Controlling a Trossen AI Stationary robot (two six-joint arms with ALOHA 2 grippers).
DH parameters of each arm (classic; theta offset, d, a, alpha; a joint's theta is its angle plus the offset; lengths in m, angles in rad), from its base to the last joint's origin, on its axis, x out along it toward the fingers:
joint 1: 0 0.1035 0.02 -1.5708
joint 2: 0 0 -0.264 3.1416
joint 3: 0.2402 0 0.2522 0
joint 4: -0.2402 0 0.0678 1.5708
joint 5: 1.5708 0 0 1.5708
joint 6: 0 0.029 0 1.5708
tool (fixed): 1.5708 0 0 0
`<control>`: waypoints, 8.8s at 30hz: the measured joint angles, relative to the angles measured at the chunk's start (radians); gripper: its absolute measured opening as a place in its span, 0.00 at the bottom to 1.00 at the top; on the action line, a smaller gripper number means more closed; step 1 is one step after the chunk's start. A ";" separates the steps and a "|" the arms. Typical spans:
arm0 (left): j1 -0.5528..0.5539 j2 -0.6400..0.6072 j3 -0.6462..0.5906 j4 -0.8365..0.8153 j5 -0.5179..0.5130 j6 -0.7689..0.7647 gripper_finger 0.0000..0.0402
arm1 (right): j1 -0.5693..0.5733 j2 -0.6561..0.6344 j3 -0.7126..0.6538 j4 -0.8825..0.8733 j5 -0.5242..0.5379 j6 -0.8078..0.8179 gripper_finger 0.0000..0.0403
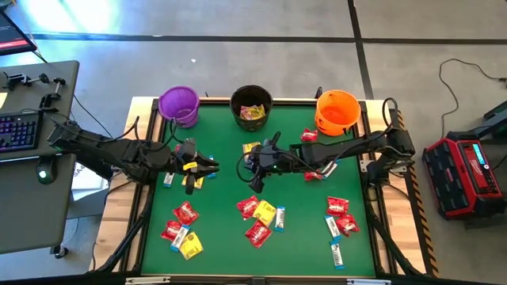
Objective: Sort candy by brand, put in halloween buckets
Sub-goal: Put the yellow candy pack into the black bucket
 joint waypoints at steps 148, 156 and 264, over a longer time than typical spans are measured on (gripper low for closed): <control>0.000 0.254 -0.001 -0.057 0.114 -0.038 0.20 | 0.064 0.001 0.001 -0.386 -0.085 0.158 0.33; 0.000 0.254 -0.001 -0.053 0.074 -0.110 0.20 | -0.109 0.001 0.001 -0.434 -0.132 -0.129 0.32; 0.328 0.254 0.000 -0.134 0.099 -0.172 0.20 | -0.417 -0.322 -0.698 -0.293 -0.028 -0.165 0.23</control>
